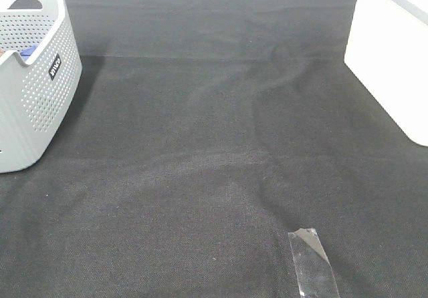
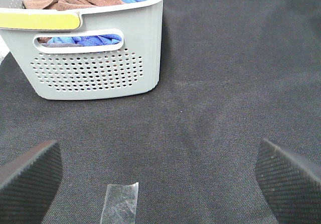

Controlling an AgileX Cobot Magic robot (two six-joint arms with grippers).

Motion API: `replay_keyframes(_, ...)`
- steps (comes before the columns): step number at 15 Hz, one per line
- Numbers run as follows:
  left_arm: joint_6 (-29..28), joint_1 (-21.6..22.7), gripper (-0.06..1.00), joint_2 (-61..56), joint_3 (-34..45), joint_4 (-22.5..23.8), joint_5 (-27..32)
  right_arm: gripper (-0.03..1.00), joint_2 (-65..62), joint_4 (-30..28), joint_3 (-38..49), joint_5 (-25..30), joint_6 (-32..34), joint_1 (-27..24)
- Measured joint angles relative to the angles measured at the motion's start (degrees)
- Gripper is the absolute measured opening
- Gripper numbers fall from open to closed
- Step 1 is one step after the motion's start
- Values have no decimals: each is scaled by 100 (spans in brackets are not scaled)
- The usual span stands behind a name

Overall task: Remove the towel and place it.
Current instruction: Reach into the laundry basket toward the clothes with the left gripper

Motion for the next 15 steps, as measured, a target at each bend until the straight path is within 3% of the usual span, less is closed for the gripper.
replay_keyframes(15, -11, 0, 99, 0, 0, 0, 0, 77, 0, 0, 0, 0, 0, 0)
